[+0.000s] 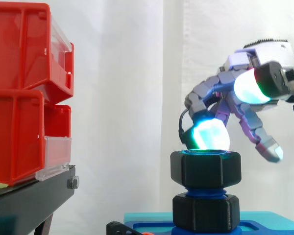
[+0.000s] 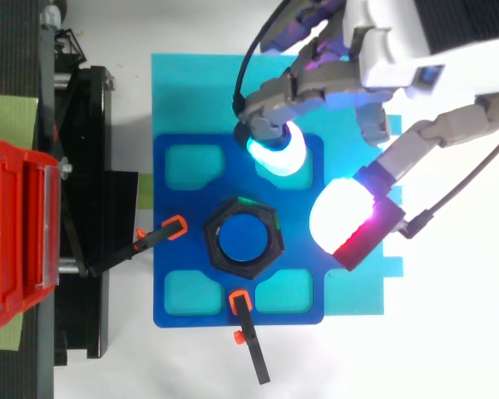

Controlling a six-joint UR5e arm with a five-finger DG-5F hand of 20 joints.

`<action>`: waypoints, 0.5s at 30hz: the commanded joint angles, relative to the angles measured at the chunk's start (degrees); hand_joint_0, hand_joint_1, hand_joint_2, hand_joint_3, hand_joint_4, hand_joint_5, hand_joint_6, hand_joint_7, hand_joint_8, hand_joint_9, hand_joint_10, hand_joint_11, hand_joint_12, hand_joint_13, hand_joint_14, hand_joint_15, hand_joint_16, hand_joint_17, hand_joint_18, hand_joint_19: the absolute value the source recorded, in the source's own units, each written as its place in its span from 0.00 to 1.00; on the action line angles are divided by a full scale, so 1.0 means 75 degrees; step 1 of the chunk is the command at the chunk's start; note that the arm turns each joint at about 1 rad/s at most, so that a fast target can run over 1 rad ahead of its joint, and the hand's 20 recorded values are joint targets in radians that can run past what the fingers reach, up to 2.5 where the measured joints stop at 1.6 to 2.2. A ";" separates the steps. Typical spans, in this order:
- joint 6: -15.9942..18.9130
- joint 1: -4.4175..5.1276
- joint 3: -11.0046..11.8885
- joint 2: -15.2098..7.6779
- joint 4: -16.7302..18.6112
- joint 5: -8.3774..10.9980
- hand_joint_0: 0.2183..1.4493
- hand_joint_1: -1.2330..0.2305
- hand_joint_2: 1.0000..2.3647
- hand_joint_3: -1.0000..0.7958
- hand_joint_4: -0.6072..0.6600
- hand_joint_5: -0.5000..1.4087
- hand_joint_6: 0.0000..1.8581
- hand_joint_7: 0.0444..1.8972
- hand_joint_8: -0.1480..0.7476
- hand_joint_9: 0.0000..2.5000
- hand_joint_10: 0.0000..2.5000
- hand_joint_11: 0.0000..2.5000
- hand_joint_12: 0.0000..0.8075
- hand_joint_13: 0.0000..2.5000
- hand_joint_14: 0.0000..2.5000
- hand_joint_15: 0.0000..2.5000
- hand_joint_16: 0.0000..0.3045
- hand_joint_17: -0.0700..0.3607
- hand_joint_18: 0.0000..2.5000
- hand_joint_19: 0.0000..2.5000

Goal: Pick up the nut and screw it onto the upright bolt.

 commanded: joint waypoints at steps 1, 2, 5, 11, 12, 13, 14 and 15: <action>0.0000 -0.0011 0.0274 0.0040 -0.0123 -0.0002 0.24 0.64 0.00 0.28 0.49 0.28 0.27 0.58 0.42 0.67 0.00 0.12 0.34 0.39 0.00 0.04 0.08 0.29 0.24 0.06; 0.0000 -0.0011 0.0333 0.0040 -0.0158 -0.0002 0.24 0.64 0.00 0.28 0.50 0.27 0.27 0.59 0.43 0.65 0.00 0.12 0.36 0.38 0.00 0.04 0.09 0.30 0.23 0.07; -0.0036 0.0036 0.0485 0.0040 -0.0252 0.0022 0.23 0.64 0.00 0.28 0.56 0.25 0.27 0.54 0.44 0.61 0.00 0.12 0.37 0.36 0.00 0.04 0.10 0.32 0.21 0.08; -0.0047 0.0095 0.0473 -0.0241 -0.0123 0.0057 0.22 0.64 0.00 0.28 0.63 0.23 0.27 0.38 0.40 0.51 0.00 0.05 0.37 0.29 0.00 0.03 0.11 0.34 0.15 0.08; -0.0024 0.0106 0.0473 -0.0323 -0.0087 0.0057 0.22 0.64 0.00 0.28 0.62 0.22 0.27 0.37 0.41 0.49 0.00 0.04 0.38 0.27 0.00 0.03 0.11 0.35 0.14 0.08; -0.0024 0.0141 0.0473 -0.0323 -0.0052 0.0057 0.22 0.64 0.00 0.28 0.60 0.21 0.27 0.34 0.41 0.43 0.00 0.01 0.39 0.24 0.00 0.02 0.12 0.35 0.09 0.06; -0.0012 0.0165 0.0473 -0.0323 -0.0017 0.0057 0.21 0.65 0.00 0.28 0.57 0.19 0.27 0.32 0.41 0.36 0.00 0.00 0.41 0.19 0.00 0.00 0.12 0.35 0.05 0.04; 0.0000 0.0188 0.0462 -0.0335 0.0018 0.0057 0.21 0.65 0.00 0.28 0.56 0.19 0.27 0.31 0.41 0.33 0.00 0.00 0.41 0.17 0.00 0.00 0.12 0.36 0.03 0.04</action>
